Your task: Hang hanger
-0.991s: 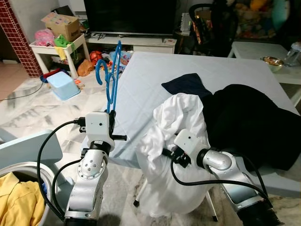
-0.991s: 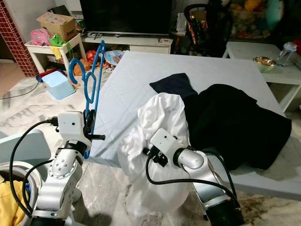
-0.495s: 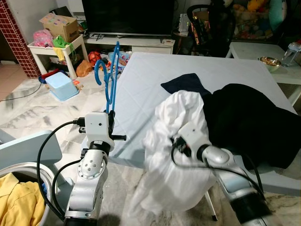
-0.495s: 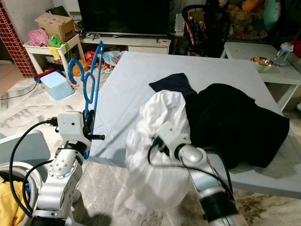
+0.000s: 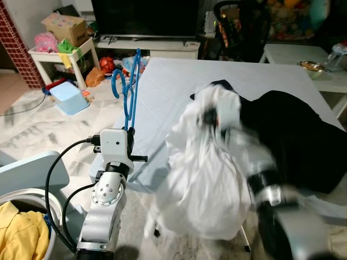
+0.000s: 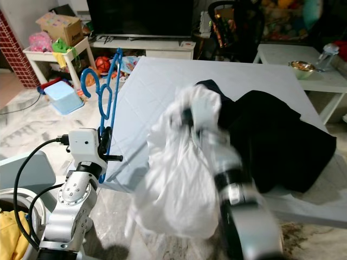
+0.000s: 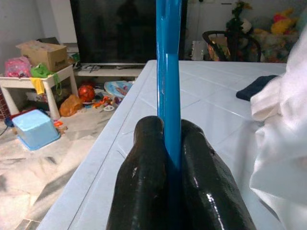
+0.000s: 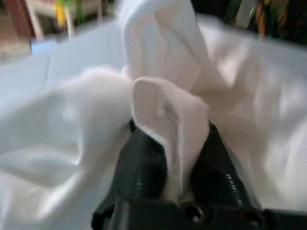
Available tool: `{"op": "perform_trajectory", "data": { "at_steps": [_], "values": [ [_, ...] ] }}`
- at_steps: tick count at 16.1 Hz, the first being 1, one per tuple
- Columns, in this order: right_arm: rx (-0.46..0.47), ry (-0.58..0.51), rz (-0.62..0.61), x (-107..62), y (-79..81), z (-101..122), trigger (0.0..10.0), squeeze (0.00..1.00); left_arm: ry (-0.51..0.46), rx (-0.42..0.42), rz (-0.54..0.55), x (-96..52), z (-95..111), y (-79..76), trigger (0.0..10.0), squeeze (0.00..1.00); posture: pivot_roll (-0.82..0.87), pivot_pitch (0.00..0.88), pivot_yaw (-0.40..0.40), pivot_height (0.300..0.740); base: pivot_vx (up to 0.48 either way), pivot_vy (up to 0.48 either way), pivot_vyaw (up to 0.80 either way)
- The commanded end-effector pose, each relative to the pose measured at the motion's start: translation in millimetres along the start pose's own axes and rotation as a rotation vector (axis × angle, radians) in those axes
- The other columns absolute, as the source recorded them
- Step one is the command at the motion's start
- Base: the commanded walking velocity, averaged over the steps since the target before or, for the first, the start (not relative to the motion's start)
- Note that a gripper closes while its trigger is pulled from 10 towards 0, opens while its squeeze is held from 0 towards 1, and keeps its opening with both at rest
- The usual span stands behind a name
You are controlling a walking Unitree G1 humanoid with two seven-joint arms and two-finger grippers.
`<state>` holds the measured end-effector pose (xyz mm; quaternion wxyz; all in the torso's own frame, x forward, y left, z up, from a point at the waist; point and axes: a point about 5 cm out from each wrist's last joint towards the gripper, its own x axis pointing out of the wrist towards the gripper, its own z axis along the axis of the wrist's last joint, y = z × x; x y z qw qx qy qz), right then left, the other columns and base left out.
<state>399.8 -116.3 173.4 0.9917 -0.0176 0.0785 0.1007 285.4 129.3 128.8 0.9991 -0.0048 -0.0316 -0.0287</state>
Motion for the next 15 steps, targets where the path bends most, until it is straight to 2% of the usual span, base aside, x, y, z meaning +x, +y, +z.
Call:
{"op": "perform_trajectory", "data": {
  "at_steps": [1, 2, 3, 4, 6, 7, 9, 11, 13, 15],
  "values": [
    [0.046, -0.063, -0.043, 5.0, -5.6, 22.4, 0.0, 0.0, -0.017, 0.009, 0.014, 0.2, 3.3, 1.7, 10.0, 0.0, -0.06, 0.0, -0.01, 0.74, 0.0, 0.0, 0.0],
    [0.053, -0.119, -0.062, 8.5, -6.6, 43.7, 0.0, 0.0, -0.018, 0.01, 0.022, 0.2, 3.4, 3.3, 10.0, 0.0, -0.05, 0.0, -0.014, 0.74, 0.0, 0.0, 0.0],
    [0.068, -0.203, -0.086, 10.3, -9.5, 75.5, 0.0, 0.0, -0.022, 0.011, 0.029, 0.6, 3.8, 4.2, 10.0, 0.0, -0.05, 0.0, -0.024, 0.74, 0.0, 0.0, 0.0],
    [0.075, -0.232, -0.096, 10.0, -10.9, 86.1, 0.0, 0.0, -0.024, 0.012, 0.031, 0.9, 4.3, 4.4, 10.0, 0.0, -0.05, 0.0, -0.024, 0.74, 0.0, 0.0, 0.0],
    [0.084, -0.335, -0.148, 5.8, -20.9, 125.0, 0.0, 0.0, -0.03, 0.011, 0.039, 2.2, 5.6, 4.6, 10.0, 0.0, -0.04, 0.0, -0.033, 0.74, 0.0, 0.0, 0.0],
    [0.091, -0.356, -0.162, 4.3, -23.8, 132.1, 0.0, 0.0, -0.032, 0.011, 0.04, 2.3, 5.9, 4.6, 10.0, 0.0, -0.04, 0.0, -0.033, 0.74, 0.0, 0.0, 0.0],
    [0.106, -0.562, -0.281, -17.7, -52.9, 191.4, 0.0, 0.0, -0.04, 0.02, 0.063, 1.7, 7.0, 9.1, 10.0, 0.0, -0.03, 0.0, -0.037, 0.74, 0.0, 0.0, 0.0],
    [0.097, -0.626, -0.326, -26.8, -63.5, 206.3, 0.0, 0.0, -0.043, 0.021, 0.065, 2.3, 7.3, 9.5, 10.0, 0.0, -0.03, 0.0, -0.037, 0.74, 0.0, 0.0, 0.0],
    [0.044, -0.701, -0.412, -39.6, -80.0, 220.3, 0.0, 0.0, -0.052, 0.022, 0.069, 4.3, 8.9, 8.5, 10.0, 0.0, -0.03, 0.0, -0.034, 0.74, 0.0, 0.0, 0.0],
    [0.015, -0.704, -0.463, -42.7, -90.4, 216.5, 0.0, 0.0, -0.052, 0.021, 0.069, 4.7, 8.3, 7.1, 10.0, 0.0, -0.04, 0.0, -0.03, 0.74, 0.0, 0.0, 0.0]
  ]
}}
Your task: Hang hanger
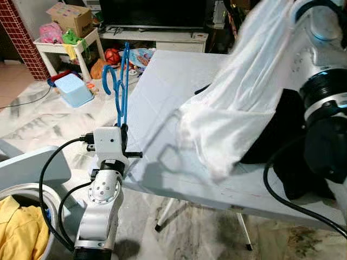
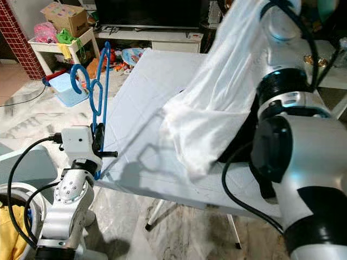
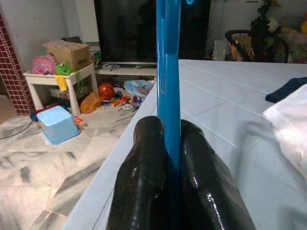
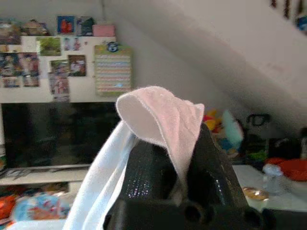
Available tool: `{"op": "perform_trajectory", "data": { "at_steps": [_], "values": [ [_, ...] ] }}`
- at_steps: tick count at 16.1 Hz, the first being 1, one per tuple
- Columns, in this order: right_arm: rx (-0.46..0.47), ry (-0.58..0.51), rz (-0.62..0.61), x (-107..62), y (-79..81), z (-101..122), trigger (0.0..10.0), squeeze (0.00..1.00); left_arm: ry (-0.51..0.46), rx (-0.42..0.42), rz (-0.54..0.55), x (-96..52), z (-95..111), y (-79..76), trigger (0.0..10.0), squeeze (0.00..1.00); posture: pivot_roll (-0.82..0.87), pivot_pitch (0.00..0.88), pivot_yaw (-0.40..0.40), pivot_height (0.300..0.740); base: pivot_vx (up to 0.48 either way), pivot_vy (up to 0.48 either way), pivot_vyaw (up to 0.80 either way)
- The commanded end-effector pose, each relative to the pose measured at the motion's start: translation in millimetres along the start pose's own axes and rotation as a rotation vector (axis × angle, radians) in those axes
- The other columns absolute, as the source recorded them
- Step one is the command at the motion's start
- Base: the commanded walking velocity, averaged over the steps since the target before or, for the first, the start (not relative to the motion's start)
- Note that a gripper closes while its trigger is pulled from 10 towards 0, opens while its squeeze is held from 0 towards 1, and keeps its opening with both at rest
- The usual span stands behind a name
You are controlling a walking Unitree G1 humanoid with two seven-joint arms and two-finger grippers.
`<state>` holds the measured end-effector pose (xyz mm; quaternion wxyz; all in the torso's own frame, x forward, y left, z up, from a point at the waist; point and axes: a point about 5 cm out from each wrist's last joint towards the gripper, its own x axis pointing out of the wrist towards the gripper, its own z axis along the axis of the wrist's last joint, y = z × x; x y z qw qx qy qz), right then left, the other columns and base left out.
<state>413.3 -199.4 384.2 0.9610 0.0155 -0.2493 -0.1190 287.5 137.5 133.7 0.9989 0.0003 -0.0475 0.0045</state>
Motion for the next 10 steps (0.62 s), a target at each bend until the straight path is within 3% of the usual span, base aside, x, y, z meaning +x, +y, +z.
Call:
{"op": "perform_trajectory", "data": {
  "at_steps": [1, 2, 3, 4, 5, 7, 9, 10],
  "values": [
    [-0.015, -0.041, -0.013, 2.5, -3.8, 9.3, 0.0, 0.0, -0.02, 0.006, 0.002, 2.9, 3.2, -2.0, 10.0, 0.0, -0.04, 0.0, -0.029, 0.74, 0.0, 0.0, 0.0],
    [-0.103, 0.038, 0.044, -6.5, 0.7, -19.0, 0.0, 0.0, -0.021, 0.002, -0.006, 2.8, 2.9, -4.9, 10.0, 0.0, -0.04, 0.0, -0.032, 0.74, 0.0, 0.0, 0.0],
    [-0.132, 0.077, 0.071, -11.4, 2.8, -32.2, 0.0, 0.0, -0.021, 0.0, -0.007, 2.9, 3.0, -5.8, 10.0, 0.0, -0.04, 0.0, -0.033, 0.74, 0.0, 0.0, 0.0],
    [-0.216, 0.187, 0.168, -22.9, 9.1, -60.1, 10.0, 1.0, -0.021, -0.003, -0.008, 2.4, 2.9, -6.2, 10.0, 0.0, -0.04, 0.0, -0.034, 0.74, 0.0, 0.0, 0.0],
    [-0.24, 0.308, 0.254, -37.8, 13.0, -89.1, 10.0, 1.0, -0.017, -0.005, -0.007, 1.2, 1.7, -5.6, 10.0, 0.0, -0.04, 0.0, -0.034, 0.74, 0.0, 0.0, 0.0],
    [-0.308, 0.427, 0.367, -57.0, 14.8, -119.1, 10.0, 1.0, -0.008, -0.005, -0.01, -0.4, -0.2, -5.5, 10.0, 0.0, -0.04, 0.0, -0.032, 0.74, 0.0, 0.0, 0.0],
    [-0.377, 0.582, 0.504, -87.9, 4.3, -158.4, 10.0, 1.0, 0.011, -0.013, -0.027, -2.8, -4.6, -7.4, 10.0, 0.0, -0.05, 0.0, -0.028, 0.74, 0.0, 0.0, 0.0],
    [-0.387, 0.605, 0.523, -94.0, -0.7, -165.1, 10.0, 1.0, 0.015, -0.02, -0.035, -3.0, -4.7, -8.5, 10.0, 0.0, -0.05, 0.0, -0.024, 0.74, 0.0, 0.0, 0.0]
  ]
}}
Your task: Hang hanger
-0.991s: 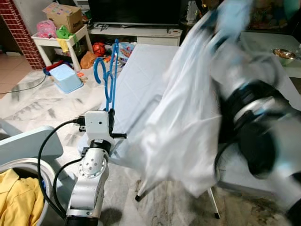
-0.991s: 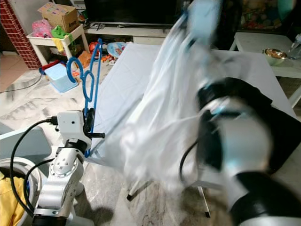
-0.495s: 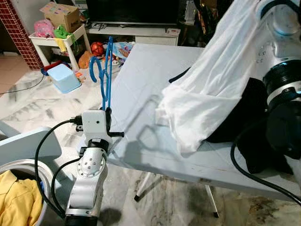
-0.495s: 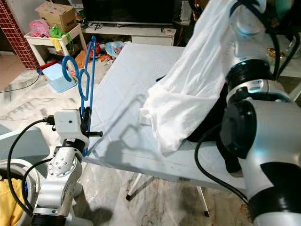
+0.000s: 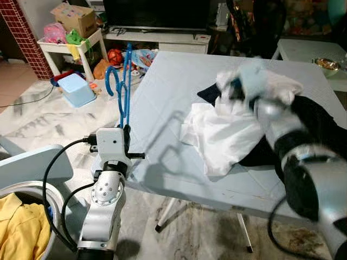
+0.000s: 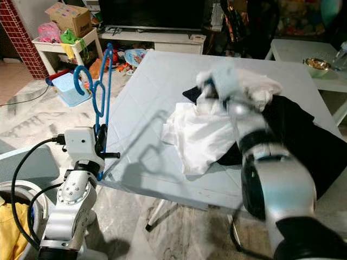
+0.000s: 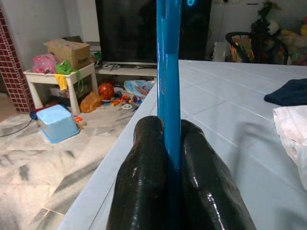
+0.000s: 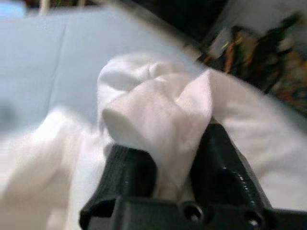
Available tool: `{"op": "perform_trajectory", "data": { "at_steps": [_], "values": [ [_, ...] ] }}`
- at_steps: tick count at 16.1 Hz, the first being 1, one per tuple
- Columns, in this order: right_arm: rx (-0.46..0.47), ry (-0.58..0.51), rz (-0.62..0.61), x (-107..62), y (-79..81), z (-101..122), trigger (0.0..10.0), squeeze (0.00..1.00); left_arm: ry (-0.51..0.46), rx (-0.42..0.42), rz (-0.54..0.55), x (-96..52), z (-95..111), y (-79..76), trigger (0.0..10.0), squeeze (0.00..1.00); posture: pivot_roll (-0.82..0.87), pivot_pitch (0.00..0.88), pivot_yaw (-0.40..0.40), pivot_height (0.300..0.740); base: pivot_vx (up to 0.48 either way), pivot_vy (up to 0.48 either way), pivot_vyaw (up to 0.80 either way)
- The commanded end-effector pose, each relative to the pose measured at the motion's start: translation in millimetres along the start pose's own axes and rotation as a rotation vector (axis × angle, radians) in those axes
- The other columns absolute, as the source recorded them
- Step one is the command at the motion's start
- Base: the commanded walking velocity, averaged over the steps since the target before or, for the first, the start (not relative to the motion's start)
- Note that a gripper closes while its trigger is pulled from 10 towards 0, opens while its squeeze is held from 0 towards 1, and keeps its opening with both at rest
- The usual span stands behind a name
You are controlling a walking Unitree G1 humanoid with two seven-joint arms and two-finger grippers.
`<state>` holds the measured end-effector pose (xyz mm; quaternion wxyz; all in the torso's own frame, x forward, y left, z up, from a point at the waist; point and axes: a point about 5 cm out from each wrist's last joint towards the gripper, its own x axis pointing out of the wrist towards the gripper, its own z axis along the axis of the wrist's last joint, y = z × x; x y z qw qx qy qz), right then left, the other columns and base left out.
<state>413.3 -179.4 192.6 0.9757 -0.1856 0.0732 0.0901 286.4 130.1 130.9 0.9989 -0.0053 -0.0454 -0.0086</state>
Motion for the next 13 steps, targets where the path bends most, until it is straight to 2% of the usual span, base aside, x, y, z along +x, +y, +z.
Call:
{"op": "perform_trajectory", "data": {
  "at_steps": [1, 2, 4, 8, 13],
  "values": [
    [-0.021, 0.013, 0.017, -2.2, -3.8, -5.0, 10.0, 1.0, 0.01, -0.008, -0.01, -1.7, -1.9, -1.5, 10.0, 0.0, -0.05, 0.0, -0.024, 0.74, 0.0, 0.0, 0.0],
    [-0.024, 0.016, 0.018, -5.9, -5.5, -17.2, 10.0, 1.0, 0.017, 0.005, 0.01, -2.0, -3.1, -1.1, 10.0, 0.0, -0.05, 0.0, -0.022, 0.74, 0.0, 0.0, 0.0],
    [-0.004, -0.029, -0.002, -8.4, -10.4, -17.2, 10.0, 1.0, 0.026, 0.014, 0.017, -2.3, -4.5, -1.2, 10.0, 0.0, -0.05, 0.0, -0.022, 0.74, 0.0, 0.0, 0.0],
    [0.117, -0.168, -0.105, -20.7, -23.9, -24.3, 10.0, 1.0, 0.012, 0.025, 0.001, -3.8, 0.5, -6.8, 10.0, 0.0, -0.06, 0.0, -0.009, 0.74, 0.0, 0.0, 0.0],
    [0.207, -0.286, -0.137, -39.3, -17.8, -36.3, 10.0, 1.0, 0.003, 0.033, -0.021, -9.7, 2.2, -3.6, 10.0, 0.0, -0.06, 0.0, 0.007, 0.74, 0.0, 0.0, 0.0]
  ]
}}
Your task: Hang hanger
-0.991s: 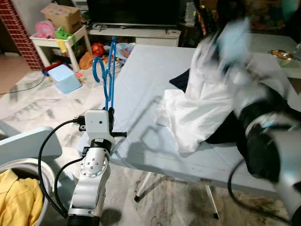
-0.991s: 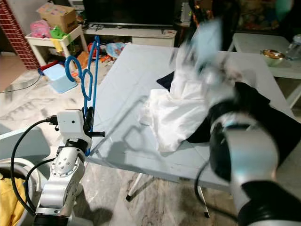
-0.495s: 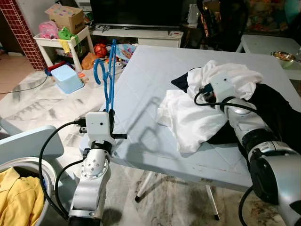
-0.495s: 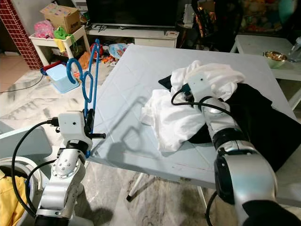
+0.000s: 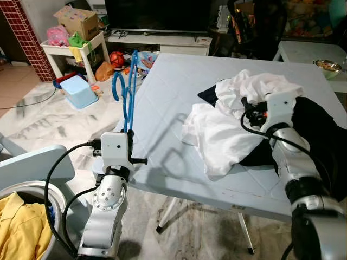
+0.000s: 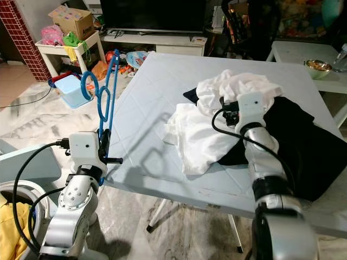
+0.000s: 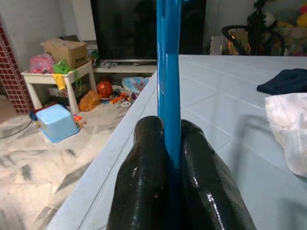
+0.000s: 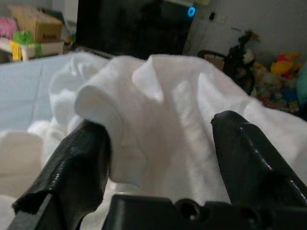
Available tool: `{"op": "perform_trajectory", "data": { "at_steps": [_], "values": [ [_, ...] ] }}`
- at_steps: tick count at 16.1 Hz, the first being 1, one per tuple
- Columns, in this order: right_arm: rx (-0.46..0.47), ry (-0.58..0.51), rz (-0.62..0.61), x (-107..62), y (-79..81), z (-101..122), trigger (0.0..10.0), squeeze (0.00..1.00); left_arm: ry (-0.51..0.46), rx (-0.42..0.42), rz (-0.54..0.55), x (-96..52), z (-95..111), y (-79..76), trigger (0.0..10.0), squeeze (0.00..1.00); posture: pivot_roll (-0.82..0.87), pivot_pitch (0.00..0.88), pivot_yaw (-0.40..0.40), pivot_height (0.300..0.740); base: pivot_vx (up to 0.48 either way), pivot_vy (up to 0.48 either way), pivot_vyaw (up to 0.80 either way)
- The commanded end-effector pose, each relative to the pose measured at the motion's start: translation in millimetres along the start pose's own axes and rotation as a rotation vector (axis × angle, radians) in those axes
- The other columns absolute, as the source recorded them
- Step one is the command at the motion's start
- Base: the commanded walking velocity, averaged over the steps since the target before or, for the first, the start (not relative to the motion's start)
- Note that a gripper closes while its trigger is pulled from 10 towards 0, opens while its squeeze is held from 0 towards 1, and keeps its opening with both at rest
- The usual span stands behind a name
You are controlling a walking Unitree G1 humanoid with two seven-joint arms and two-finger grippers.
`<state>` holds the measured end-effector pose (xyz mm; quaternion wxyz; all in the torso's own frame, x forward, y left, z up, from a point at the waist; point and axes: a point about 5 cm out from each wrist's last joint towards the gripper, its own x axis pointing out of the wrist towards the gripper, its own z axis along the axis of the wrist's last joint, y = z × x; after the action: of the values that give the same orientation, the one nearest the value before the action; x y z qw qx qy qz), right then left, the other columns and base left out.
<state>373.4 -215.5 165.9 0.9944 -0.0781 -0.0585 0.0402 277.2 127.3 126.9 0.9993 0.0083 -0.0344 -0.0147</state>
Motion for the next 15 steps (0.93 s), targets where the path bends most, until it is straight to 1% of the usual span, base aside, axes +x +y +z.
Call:
{"op": "perform_trajectory", "data": {
  "at_steps": [1, 5, 7, 9, 11, 13, 14, 15],
  "values": [
    [0.022, -0.04, -0.002, -2.1, 0.5, 5.9, 10.0, 1.0, -0.021, 0.003, -0.01, -1.4, 6.1, 0.1, 10.0, 0.0, -0.07, 0.0, 0.01, 0.74, 0.0, 0.0, 0.0],
    [0.072, -0.091, -0.052, -20.8, -1.6, 7.6, 10.0, 1.0, -0.032, -0.009, -0.024, -1.5, 9.2, -4.2, 10.0, 0.0, -0.08, 0.0, 0.017, 0.74, 0.0, 0.0, 0.0],
    [0.076, -0.088, -0.061, -28.2, -0.9, 6.4, 10.0, 1.0, -0.04, -0.03, -0.035, -1.4, 11.3, -6.2, 10.0, 0.0, -0.08, 0.0, 0.018, 0.74, 0.0, 0.0, 0.0],
    [0.08, -0.066, -0.064, -34.2, 3.3, 3.2, 10.0, 1.0, -0.037, -0.034, -0.043, -1.5, 11.1, -8.3, 10.0, 0.0, -0.08, 0.0, 0.019, 0.74, 0.0, 0.0, 0.0],
    [0.082, -0.061, -0.066, -35.3, 5.9, 3.5, 10.0, 1.0, -0.038, -0.034, -0.048, -0.7, 11.6, -9.4, 10.0, 0.0, -0.08, 0.0, 0.019, 0.74, 0.0, 0.0, 0.0],
    [0.082, -0.054, -0.067, -35.8, 7.5, 3.2, 10.0, 1.0, -0.038, -0.034, -0.052, 0.3, 12.3, -9.7, 10.0, 0.0, -0.08, 0.0, 0.02, 0.74, -0.253, 0.0, 0.0],
    [0.085, -0.046, -0.063, -37.0, 9.7, 2.8, 10.0, 0.81, -0.039, -0.034, -0.054, 0.6, 12.6, -9.7, 10.0, 0.0, -0.08, 0.0, 0.02, 0.74, -0.259, 0.0, 0.0],
    [0.086, -0.042, -0.062, -38.0, 11.1, 2.0, 10.0, 0.27, -0.039, -0.034, -0.056, 0.8, 12.7, -9.9, 10.0, 0.0, -0.08, 0.0, 0.02, 0.74, -0.259, 0.0, 0.0]
  ]
}}
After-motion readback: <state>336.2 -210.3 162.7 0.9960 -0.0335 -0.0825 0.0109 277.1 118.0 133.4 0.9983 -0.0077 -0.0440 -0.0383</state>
